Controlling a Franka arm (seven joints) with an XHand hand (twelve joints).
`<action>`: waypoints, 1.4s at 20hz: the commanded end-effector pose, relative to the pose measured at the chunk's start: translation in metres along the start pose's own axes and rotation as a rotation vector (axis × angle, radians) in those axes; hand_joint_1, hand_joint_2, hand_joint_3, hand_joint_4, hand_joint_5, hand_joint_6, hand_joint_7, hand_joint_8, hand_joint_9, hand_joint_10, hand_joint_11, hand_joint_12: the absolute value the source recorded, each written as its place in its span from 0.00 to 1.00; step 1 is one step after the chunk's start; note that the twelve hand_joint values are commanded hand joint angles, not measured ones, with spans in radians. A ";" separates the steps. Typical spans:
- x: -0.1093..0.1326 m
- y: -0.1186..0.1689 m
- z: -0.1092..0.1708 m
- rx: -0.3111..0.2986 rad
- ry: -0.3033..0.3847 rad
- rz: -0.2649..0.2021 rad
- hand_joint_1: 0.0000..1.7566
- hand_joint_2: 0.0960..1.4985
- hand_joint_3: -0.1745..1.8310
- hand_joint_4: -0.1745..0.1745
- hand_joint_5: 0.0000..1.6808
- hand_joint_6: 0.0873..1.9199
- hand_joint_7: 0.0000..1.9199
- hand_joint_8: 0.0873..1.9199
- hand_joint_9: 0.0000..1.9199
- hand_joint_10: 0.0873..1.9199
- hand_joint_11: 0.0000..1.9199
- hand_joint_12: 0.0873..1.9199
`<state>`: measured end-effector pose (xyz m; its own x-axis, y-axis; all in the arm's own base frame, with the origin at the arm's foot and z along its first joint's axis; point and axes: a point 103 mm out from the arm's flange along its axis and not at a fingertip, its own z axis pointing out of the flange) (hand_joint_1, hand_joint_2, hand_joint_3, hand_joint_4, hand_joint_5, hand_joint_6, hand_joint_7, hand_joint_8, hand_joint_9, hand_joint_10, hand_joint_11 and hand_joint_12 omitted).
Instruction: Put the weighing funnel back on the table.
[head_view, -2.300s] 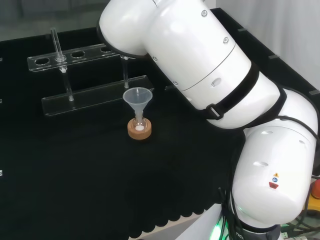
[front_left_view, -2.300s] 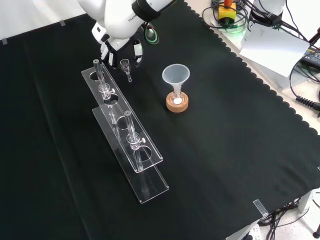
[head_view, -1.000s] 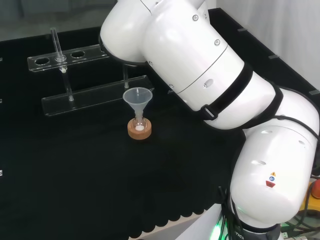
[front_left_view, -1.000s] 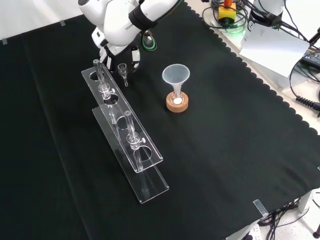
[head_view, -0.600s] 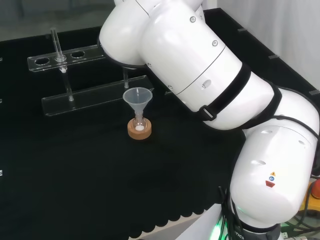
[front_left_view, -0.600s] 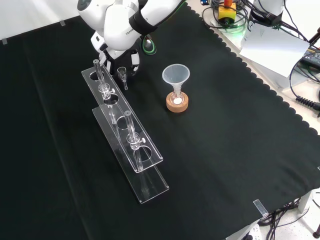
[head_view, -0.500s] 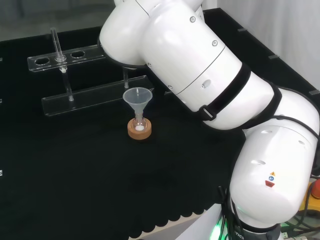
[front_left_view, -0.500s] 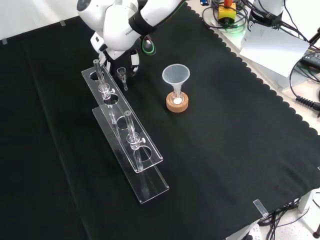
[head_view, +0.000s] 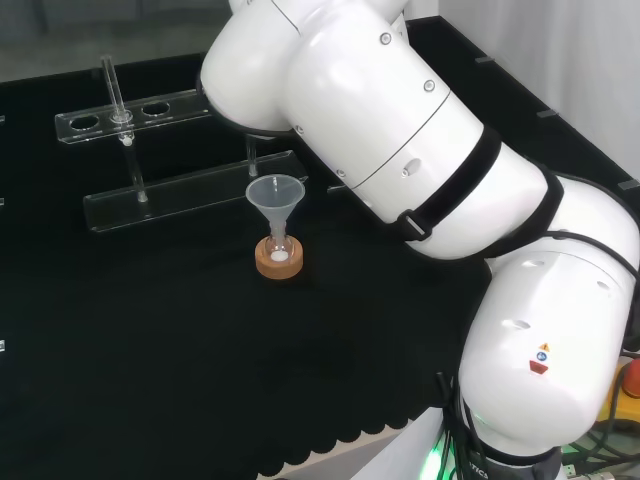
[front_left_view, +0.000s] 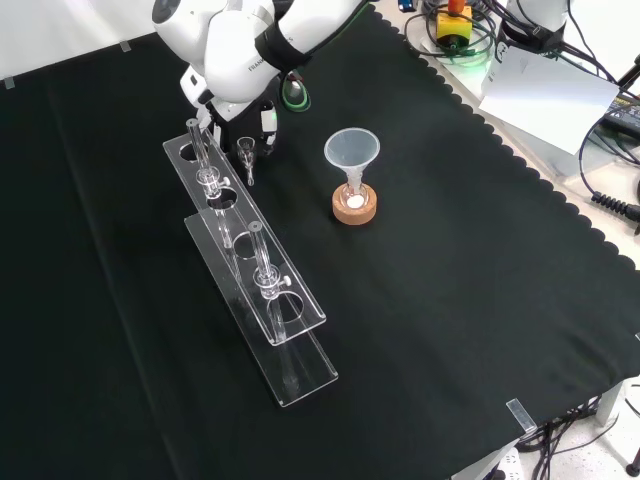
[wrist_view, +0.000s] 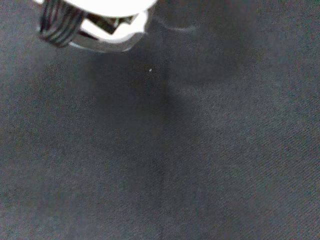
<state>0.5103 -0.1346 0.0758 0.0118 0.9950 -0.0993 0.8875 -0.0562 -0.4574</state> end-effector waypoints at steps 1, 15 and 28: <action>0.007 -0.001 0.000 0.031 -0.040 0.003 0.50 0.44 0.35 0.50 0.42 0.40 0.06 0.34 0.23 0.31 0.19 0.66; 0.002 -0.040 -0.031 0.016 -0.008 0.016 0.45 0.40 0.33 0.27 0.13 0.00 0.00 0.02 0.01 0.37 0.00 0.67; 0.010 -0.115 -0.069 -0.082 0.009 0.040 0.44 0.41 0.32 0.25 0.17 0.00 0.00 0.24 0.09 0.37 0.01 0.72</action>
<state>0.4658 -0.1235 0.1600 0.0393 0.9889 -0.1432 0.8991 -0.0976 -0.4268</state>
